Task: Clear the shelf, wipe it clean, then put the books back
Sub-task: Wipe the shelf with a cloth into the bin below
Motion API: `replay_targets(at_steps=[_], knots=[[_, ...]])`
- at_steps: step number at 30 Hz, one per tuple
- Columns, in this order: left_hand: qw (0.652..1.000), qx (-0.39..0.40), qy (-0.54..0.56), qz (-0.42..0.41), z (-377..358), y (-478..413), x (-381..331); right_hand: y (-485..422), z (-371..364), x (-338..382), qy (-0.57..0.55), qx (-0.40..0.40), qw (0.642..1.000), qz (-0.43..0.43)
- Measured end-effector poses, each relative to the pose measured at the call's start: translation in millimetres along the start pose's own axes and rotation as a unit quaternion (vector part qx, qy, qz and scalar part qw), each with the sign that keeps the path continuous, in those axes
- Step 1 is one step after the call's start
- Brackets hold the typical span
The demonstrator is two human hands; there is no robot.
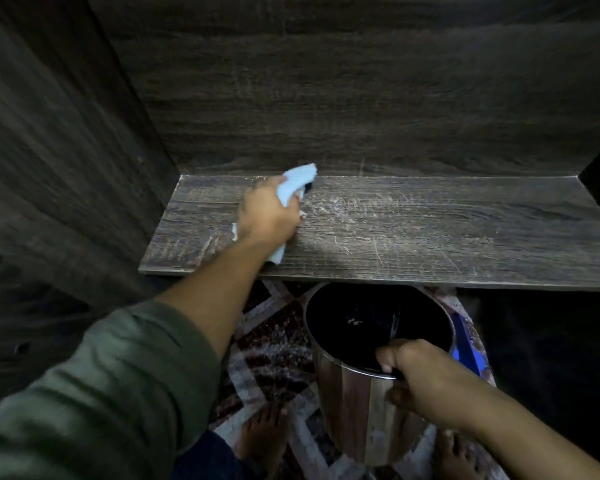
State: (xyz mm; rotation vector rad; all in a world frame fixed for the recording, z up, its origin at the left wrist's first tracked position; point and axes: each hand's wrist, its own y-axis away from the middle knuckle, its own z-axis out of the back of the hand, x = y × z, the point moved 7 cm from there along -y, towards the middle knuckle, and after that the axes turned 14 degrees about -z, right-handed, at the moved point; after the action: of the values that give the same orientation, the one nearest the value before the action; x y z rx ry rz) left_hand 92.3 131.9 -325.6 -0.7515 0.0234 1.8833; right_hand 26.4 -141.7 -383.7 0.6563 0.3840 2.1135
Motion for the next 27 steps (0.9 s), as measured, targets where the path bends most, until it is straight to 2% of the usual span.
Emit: replay_targets(at_steps=[3, 5, 7, 9, 11, 13, 18, 20, 24, 27], knots=[[0.995, -0.093, -0.024, -0.040, 13.3, 8.6, -7.8, -0.3, -0.4, 3.5, 0.005, 0.001, 1.000, 0.008], [0.981, -0.166, -0.098, -0.001, 42.3, 5.4, 9.6, -1.7, -2.3, 2.0, 0.000, 0.000, 1.000, 0.015], [0.961, -0.204, -0.172, 0.077, 68.4, 0.7, 38.6, -2.7, -6.0, -2.4, -0.009, 0.005, 1.000, 0.016], [0.952, -0.165, -0.235, 0.110, 80.9, -6.6, 70.5, -3.2, -8.6, -7.0, -0.015, 0.005, 1.000, 0.011], [0.959, -0.075, -0.260, 0.079, 70.1, -17.2, 92.9, -3.7, -9.4, -9.0, -0.012, 0.003, 1.000, 0.009], [0.978, -0.029, -0.193, 0.080, 61.7, -25.2, 98.0, -4.7, -8.8, -7.5, -0.004, 0.001, 1.000, 0.011], [0.985, -0.042, -0.045, 0.160, 61.4, -33.4, 108.8, -3.9, -7.5, -6.5, 0.002, 0.003, 1.000, -0.002], [0.991, -0.051, -0.039, 0.121, 51.2, -24.4, 96.2, -2.8, -7.2, -5.9, 0.008, 0.006, 1.000, -0.004], [0.999, -0.021, -0.026, 0.031, 15.2, -20.8, 48.9, -1.2, -2.1, 1.9, 0.014, 0.002, 1.000, 0.001], [0.998, 0.027, -0.006, -0.055, -3.3, -21.4, 12.8, -1.1, -0.6, 5.2, 0.015, 0.001, 1.000, 0.004]])
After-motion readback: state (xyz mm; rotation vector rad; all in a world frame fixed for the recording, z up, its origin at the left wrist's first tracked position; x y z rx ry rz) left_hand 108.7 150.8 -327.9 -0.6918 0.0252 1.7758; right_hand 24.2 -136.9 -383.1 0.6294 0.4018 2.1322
